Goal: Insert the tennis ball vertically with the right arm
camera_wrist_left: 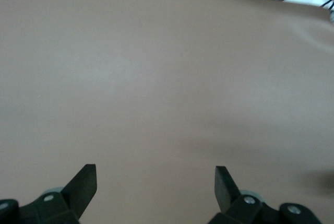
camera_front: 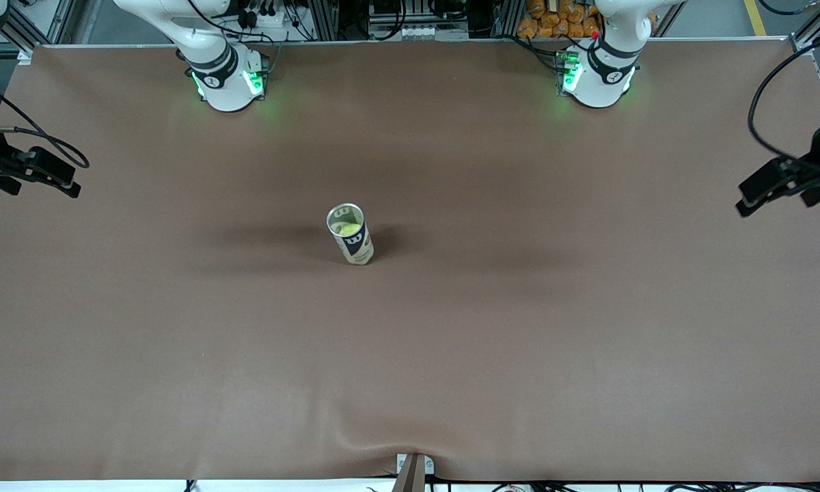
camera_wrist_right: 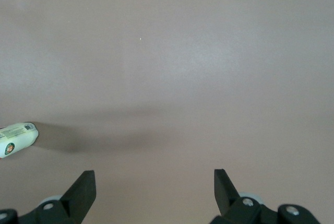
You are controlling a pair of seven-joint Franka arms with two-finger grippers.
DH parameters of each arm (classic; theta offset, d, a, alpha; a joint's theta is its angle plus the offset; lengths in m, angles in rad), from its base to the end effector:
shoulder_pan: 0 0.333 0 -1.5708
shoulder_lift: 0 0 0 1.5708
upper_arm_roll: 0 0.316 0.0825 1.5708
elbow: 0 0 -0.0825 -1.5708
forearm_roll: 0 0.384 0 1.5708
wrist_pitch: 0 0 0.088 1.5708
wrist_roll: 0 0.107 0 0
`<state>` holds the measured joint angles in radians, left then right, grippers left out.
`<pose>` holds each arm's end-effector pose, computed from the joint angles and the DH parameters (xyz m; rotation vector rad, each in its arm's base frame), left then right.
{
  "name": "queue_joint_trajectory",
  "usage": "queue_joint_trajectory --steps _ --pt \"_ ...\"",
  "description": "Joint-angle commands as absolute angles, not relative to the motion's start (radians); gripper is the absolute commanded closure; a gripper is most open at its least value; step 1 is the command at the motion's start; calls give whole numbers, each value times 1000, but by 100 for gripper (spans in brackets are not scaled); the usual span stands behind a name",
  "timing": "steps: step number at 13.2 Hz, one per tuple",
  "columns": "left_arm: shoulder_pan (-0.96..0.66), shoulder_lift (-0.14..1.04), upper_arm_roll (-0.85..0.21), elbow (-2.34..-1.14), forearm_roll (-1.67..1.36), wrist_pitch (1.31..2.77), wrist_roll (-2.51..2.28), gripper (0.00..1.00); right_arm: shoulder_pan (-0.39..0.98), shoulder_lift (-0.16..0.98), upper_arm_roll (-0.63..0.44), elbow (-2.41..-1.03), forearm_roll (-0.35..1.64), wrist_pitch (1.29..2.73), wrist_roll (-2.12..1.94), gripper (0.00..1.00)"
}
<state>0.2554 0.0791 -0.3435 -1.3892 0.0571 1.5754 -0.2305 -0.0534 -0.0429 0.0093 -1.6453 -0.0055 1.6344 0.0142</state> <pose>0.5772 -0.0353 0.6684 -3.1155 -0.2307 -0.1799 0.5461 -0.0245 0.6184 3.1335 -0.0910 0.0500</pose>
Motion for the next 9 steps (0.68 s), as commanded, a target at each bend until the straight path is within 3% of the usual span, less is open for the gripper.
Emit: queue_joint_trajectory --steps 1,5,9 --pt "90 28 -142 -1423 35 1516 -126 0 -67 -67 21 -1666 -11 1632 6 0" --pt "-55 -32 44 -1509 34 1516 -18 0 -69 -66 21 -1666 -11 1621 6 0" --pt "-58 -78 41 -1587 34 1529 -23 0 -69 -64 21 -1666 -11 1621 5 0"
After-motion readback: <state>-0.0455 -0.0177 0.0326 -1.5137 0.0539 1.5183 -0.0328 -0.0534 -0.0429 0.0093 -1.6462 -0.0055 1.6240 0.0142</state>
